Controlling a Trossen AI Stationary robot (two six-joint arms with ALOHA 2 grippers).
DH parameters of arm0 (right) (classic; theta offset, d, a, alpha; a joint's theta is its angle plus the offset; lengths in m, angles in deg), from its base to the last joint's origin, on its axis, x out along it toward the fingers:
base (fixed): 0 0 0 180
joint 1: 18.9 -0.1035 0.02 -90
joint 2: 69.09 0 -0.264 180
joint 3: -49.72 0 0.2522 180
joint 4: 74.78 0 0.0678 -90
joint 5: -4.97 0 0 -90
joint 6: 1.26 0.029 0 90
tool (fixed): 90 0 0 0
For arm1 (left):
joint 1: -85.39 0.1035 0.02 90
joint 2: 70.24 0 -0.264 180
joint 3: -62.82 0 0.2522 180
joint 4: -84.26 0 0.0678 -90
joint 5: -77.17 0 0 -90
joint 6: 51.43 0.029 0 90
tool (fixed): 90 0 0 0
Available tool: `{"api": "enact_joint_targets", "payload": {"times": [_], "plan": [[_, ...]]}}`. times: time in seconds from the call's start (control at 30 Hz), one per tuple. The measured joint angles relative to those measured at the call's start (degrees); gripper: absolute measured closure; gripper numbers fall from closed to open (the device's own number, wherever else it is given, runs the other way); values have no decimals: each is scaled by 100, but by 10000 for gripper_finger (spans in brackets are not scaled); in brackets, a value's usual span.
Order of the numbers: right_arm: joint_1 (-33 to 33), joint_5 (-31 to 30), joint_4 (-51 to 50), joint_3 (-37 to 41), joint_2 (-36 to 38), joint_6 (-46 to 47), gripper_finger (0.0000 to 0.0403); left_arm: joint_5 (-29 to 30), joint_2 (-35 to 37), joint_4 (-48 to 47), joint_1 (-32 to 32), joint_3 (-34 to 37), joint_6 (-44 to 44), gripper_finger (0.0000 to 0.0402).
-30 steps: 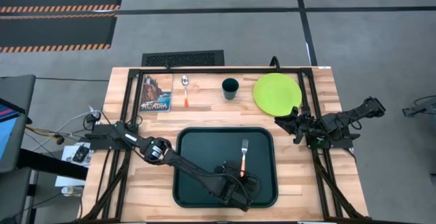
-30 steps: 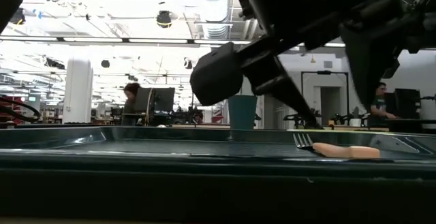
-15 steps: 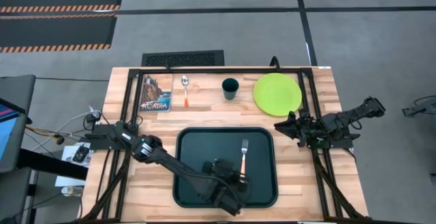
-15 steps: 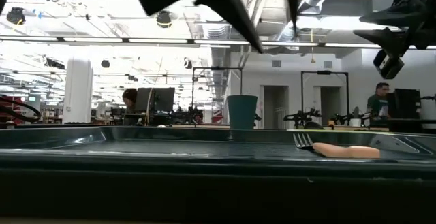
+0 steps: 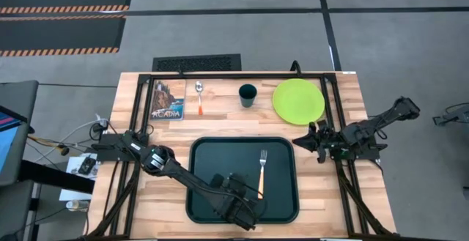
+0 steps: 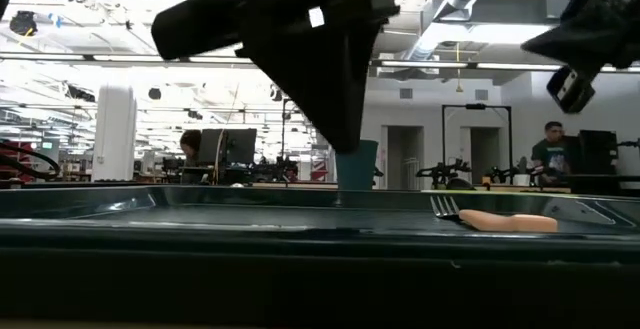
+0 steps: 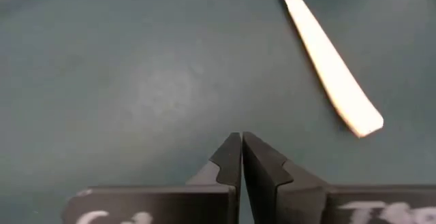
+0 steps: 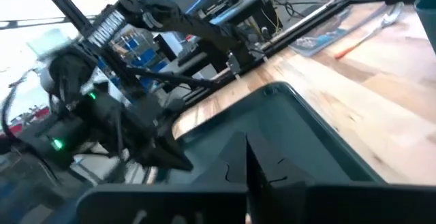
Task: Pick and place plate/cup/fork/spoon on tray
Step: Put the orange fork on the right of the black serving tray
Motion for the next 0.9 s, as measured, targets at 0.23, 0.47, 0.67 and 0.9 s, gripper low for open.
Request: {"api": "enact_joint_targets", "payload": {"times": [0.23,0.47,0.67,0.9], "plan": [[7,-111,-678,-1092,-1324,-66,398,-893,138,205,120,128,696,401],[4,33,-1302,-1990,-2480,169,396,-909,935,-449,190,123,1281,401],[-94,208,-1346,-2357,-3017,198,397,-331,2065,-1149,-59,122,1040,401],[-148,209,-1315,-2472,-3239,314,393,-862,3624,-1313,-506,1856,-220,401]]}}
